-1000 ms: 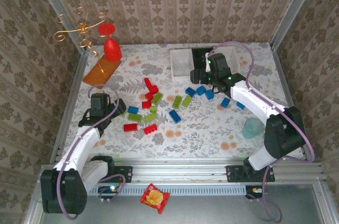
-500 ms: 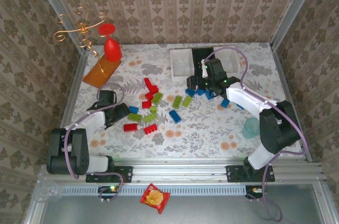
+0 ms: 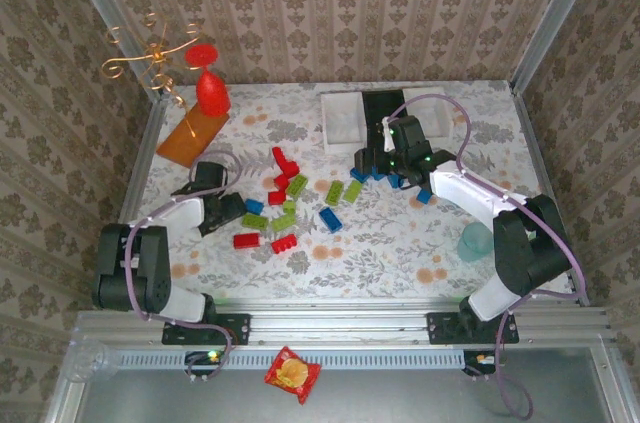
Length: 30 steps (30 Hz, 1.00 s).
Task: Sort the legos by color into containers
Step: Rotate the lego at the middle-left of the table, then pick up the lego from the middle-left of the table.
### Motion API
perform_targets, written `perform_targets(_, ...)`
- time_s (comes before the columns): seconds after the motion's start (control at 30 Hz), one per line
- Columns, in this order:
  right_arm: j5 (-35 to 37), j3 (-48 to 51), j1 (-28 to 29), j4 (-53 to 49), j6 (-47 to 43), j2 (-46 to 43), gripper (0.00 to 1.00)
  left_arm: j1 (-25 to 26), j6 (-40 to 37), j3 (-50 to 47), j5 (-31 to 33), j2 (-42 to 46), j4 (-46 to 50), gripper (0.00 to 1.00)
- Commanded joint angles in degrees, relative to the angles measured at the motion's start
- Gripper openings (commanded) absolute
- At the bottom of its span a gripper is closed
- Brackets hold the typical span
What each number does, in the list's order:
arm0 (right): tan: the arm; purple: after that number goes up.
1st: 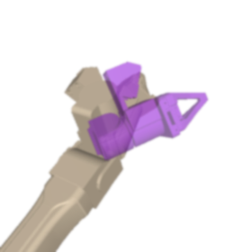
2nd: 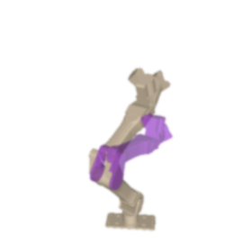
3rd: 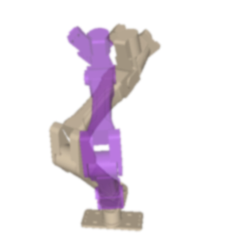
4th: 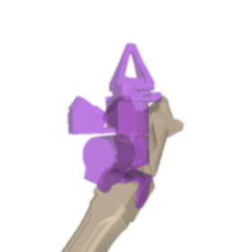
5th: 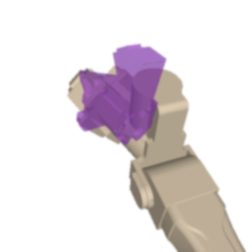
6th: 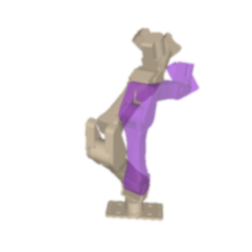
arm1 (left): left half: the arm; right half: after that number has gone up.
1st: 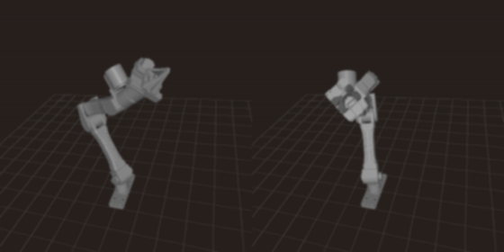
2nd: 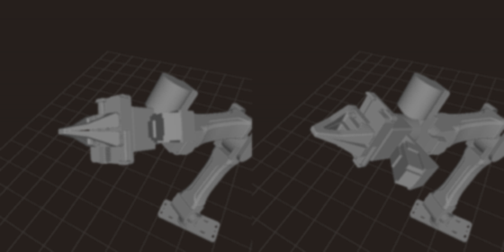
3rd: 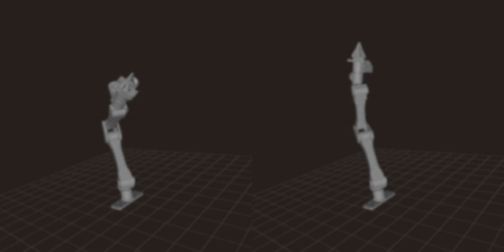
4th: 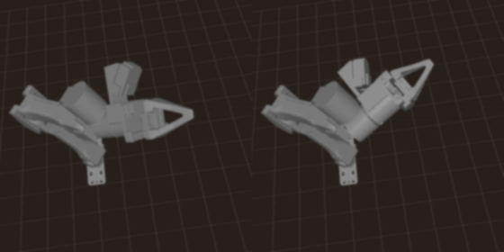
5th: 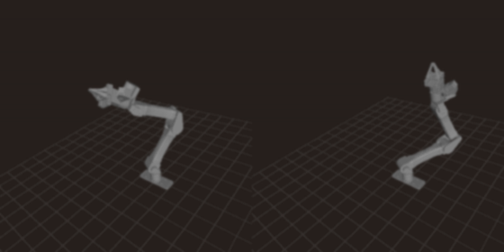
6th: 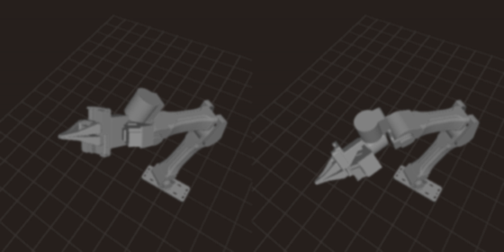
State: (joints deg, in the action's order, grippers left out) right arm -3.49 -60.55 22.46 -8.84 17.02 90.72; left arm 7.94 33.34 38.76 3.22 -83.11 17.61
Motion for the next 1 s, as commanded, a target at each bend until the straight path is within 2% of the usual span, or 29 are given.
perform_targets(0.0, -0.67, 0.95, 0.31, 1.01, 1.04, -1.76, 0.90, 0.05, -2.55, 3.04, -1.58, -1.90, -13.48, 0.82)
perform_targets(0.33, -0.12, 1.57, 0.31, 1.10, 0.75, -1.82, 0.90, 0.05, -3.86, 5.11, -0.05, -5.63, -12.23, 0.77)
perform_targets(0.6, 0.06, 2.23, 0.33, 1.59, 0.85, -1.96, 0.90, 2.16, -7.86, 5.21, 4.84, -4.65, -6.47, 0.80)
perform_targets(0.83, -0.52, 2.13, 0.31, 1.42, 1.00, -1.48, 0.90, 2.00, -7.83, 4.47, 6.86, -5.64, -7.94, 0.60)
perform_targets(0.97, -0.28, 2.27, 0.32, 1.27, 0.74, -1.90, 0.90, 1.99, -8.23, 5.79, 5.02, -7.00, -7.02, 0.56)
